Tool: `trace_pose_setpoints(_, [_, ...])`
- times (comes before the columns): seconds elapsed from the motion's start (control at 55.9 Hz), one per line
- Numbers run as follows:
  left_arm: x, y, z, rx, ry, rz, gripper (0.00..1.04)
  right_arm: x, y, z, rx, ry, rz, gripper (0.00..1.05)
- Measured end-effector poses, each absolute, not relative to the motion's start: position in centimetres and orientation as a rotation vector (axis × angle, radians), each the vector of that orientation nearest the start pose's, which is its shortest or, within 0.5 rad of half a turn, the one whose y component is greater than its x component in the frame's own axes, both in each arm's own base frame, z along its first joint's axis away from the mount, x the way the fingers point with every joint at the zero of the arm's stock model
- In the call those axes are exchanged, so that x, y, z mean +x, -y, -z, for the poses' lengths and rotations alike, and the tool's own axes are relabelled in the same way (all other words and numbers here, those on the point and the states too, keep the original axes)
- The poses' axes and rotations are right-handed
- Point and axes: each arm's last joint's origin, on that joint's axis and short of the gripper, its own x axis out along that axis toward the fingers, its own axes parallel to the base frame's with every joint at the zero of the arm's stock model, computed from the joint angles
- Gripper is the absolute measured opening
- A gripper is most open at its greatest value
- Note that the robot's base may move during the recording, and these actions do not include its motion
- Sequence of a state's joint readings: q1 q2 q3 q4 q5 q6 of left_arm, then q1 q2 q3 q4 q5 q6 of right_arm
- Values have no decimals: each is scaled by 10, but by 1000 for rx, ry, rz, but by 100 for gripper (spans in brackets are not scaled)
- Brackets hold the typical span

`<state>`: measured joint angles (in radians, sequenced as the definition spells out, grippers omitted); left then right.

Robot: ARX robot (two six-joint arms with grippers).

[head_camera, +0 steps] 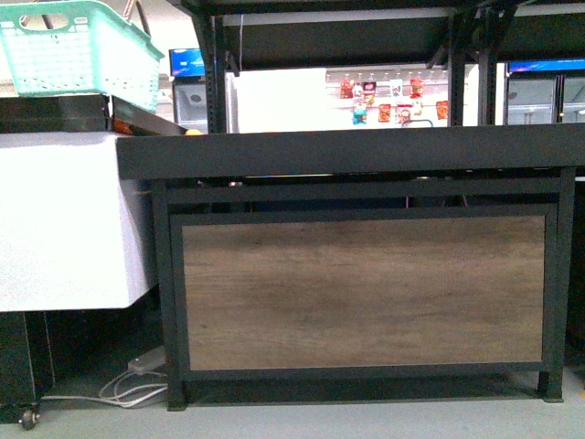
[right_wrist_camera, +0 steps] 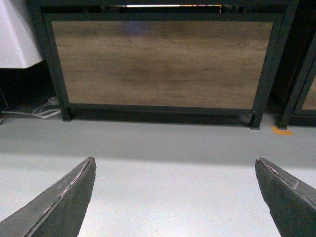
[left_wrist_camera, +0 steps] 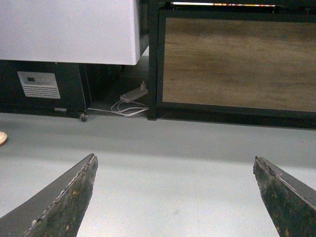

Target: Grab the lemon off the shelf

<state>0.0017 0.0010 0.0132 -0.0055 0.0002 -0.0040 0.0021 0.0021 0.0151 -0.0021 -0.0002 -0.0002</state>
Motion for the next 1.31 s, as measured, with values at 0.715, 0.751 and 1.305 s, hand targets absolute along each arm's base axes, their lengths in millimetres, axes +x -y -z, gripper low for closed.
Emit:
trace_pose_setpoints(0.715, [97, 0, -167, -4, 7, -2, 97, 97, 0, -168, 0, 11, -2, 97])
trace_pose_setpoints(0.751, [97, 0, -167, -4, 7, -1, 97, 97, 0, -168, 0, 11, -3, 97])
trace_pose_setpoints(1.305, [97, 0, -167, -4, 7, -2, 97, 97, 0, -168, 0, 11, -3, 97])
